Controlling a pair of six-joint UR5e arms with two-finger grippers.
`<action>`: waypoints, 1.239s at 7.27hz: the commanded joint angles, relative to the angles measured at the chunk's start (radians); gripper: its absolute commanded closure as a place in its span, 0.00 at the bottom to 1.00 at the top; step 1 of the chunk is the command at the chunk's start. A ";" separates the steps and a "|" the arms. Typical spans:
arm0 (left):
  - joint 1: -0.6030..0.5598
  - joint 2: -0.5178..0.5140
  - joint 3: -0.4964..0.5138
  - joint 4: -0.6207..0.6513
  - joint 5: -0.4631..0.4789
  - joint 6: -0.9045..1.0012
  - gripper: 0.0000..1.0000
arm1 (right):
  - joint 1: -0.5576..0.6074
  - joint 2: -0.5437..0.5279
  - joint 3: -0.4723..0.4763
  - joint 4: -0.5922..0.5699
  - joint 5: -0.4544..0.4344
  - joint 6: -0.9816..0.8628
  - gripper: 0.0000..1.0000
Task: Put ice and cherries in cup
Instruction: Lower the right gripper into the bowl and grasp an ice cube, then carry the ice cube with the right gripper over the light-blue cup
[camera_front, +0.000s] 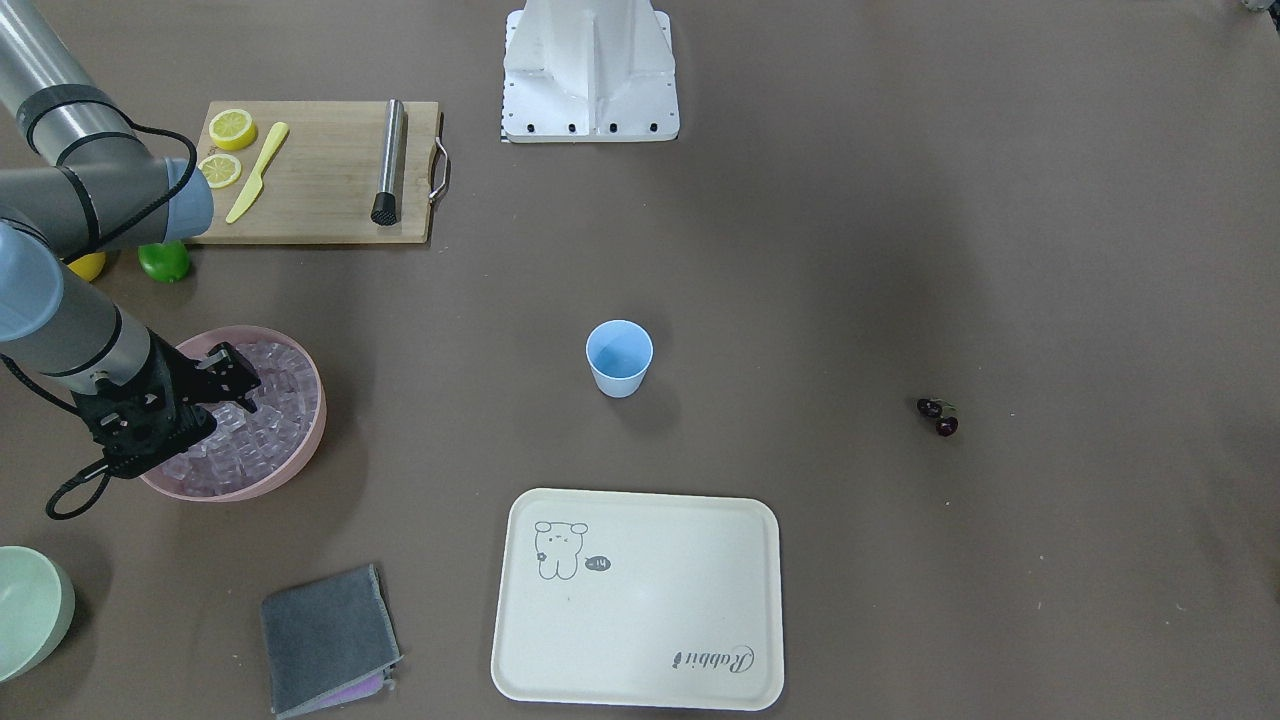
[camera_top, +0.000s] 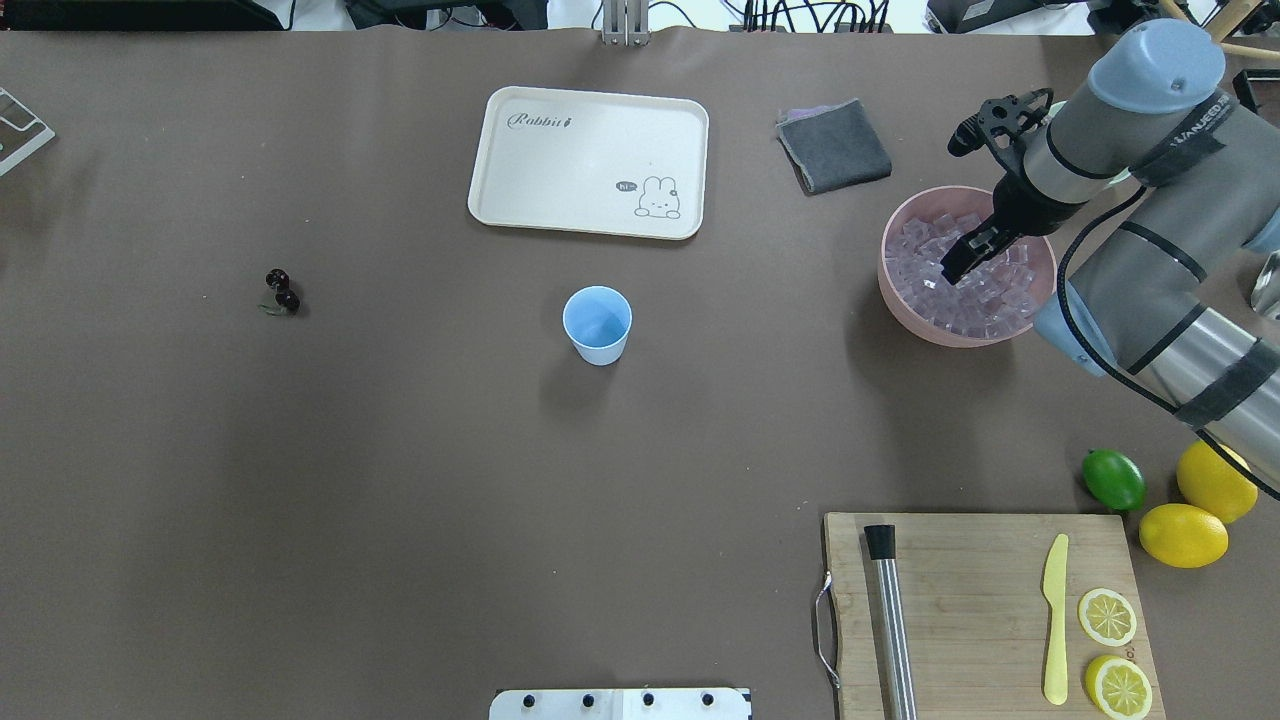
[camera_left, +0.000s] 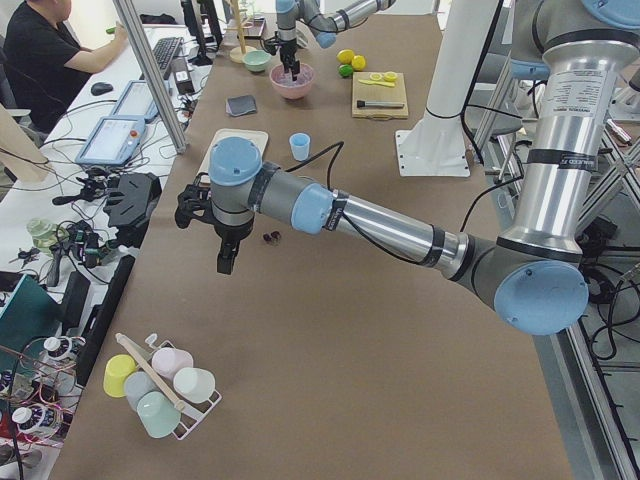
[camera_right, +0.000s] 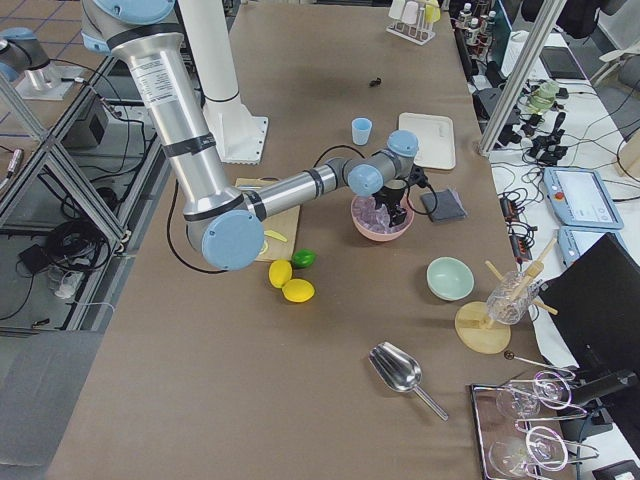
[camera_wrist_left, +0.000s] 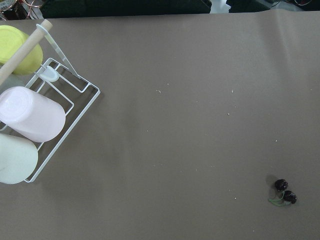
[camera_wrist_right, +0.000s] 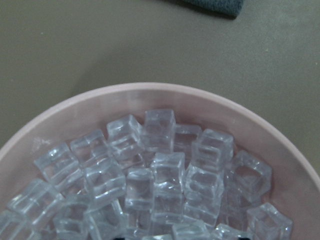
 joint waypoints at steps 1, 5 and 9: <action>0.001 0.000 -0.001 0.000 -0.001 -0.001 0.02 | -0.008 0.001 -0.010 0.002 -0.005 0.001 0.33; 0.002 -0.002 0.006 -0.001 -0.001 0.001 0.02 | -0.002 0.015 0.008 -0.001 0.006 0.012 0.79; 0.004 -0.003 0.013 -0.003 0.001 -0.001 0.02 | 0.044 0.158 0.069 -0.199 0.077 0.208 0.80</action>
